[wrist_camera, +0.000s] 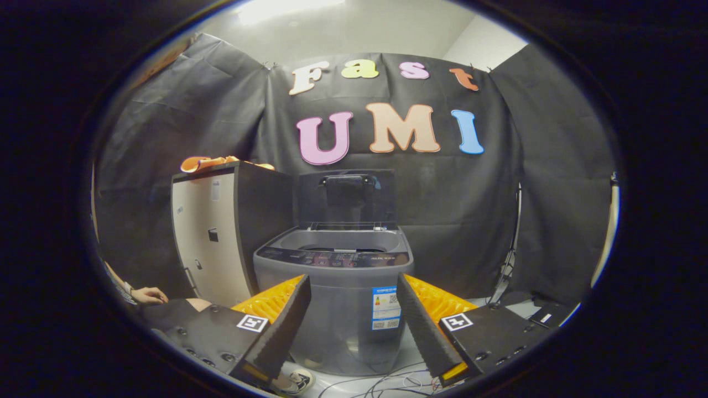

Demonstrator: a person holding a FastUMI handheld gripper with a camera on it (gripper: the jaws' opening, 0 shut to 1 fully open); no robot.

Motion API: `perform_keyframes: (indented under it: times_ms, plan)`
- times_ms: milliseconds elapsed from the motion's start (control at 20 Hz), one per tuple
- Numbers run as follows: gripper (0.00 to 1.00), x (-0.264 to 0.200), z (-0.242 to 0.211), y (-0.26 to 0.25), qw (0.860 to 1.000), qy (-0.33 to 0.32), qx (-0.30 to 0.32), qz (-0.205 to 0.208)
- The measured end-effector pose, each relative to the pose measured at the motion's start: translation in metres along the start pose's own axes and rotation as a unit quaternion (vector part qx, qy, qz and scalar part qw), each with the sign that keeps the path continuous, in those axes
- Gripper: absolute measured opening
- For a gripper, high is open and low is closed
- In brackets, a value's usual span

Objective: Put the clothes into the washing machine and then close the washing machine lid.

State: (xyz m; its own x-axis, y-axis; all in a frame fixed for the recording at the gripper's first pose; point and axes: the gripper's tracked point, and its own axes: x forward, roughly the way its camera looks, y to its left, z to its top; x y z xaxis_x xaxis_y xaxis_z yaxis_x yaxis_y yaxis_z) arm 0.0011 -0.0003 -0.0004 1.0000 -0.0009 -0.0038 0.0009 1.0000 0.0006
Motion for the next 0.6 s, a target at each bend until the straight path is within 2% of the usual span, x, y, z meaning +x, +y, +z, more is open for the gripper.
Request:
perform_keyframes:
  times_ms: [400,600]
  plan:
    - [0.98,0.008,0.001,0.009,1.000,0.002,0.001,0.016]
    - [0.97,0.044,0.026,0.053,0.997,-0.017,0.031,0.065]
